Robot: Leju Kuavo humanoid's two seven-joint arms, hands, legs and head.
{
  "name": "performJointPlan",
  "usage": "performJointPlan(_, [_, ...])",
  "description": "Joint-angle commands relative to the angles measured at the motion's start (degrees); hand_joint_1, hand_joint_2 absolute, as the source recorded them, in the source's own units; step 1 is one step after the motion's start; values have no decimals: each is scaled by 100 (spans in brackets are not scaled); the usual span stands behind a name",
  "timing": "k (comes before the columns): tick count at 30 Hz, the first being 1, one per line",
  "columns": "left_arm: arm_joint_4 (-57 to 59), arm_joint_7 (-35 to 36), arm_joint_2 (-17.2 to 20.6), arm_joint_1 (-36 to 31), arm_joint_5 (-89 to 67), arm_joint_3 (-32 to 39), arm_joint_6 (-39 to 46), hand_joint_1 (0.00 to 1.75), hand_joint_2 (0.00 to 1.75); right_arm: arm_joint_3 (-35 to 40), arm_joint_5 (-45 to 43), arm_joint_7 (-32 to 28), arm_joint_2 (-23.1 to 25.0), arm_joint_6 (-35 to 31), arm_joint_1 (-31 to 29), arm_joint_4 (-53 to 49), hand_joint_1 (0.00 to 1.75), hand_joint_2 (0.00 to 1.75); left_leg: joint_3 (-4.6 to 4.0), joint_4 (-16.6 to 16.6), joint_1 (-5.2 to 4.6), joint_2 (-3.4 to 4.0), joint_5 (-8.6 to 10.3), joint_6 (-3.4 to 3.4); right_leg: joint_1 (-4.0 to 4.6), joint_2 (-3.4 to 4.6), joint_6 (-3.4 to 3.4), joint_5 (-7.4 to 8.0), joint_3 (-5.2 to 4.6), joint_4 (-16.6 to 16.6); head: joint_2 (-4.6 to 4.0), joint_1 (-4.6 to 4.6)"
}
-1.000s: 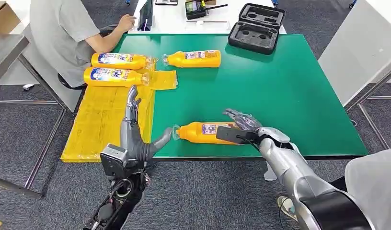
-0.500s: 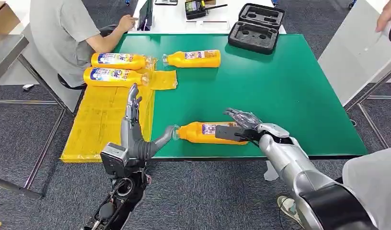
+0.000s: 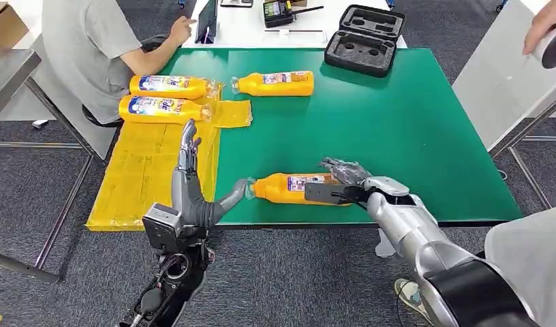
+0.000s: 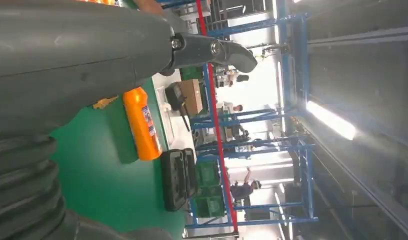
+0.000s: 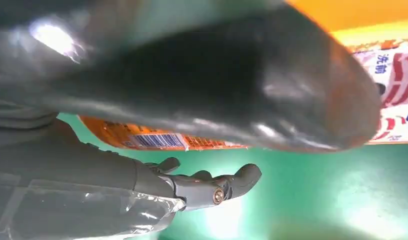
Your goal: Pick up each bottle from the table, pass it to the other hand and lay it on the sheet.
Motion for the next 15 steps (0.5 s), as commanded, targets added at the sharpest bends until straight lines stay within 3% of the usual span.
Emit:
performJointPlan(1, [82, 19, 117, -73, -23, -134, 69, 0, 175, 263, 39, -79, 157, -55, -306, 419, 0, 0, 21, 0, 4, 11, -11, -9, 5, 9, -9, -8, 19, -1, 0, 0])
performJointPlan(13, [82, 19, 150, -86, -72, -207, 148, 0, 175, 476, 249, -62, 305, -406, -289, 408, 0, 0, 13, -3, 2, 5, -5, -6, 2, 4, -6, -4, 12, -1, 0, 0])
performJointPlan(14, [77, 19, 153, -86, -81, -222, 155, 0, 175, 460, 235, -53, 328, -420, -299, 423, 0, 175, 31, 0, 7, 10, -15, -11, 9, 8, -11, -12, 30, -2, 0, 0])
performJointPlan(15, [64, 19, 158, -83, -77, -234, 166, 0, 175, 447, 224, -68, 341, -466, -307, 435, 0, 175, 19, -1, 3, 6, -9, -8, 4, 5, -7, -7, 18, -1, 0, 0])
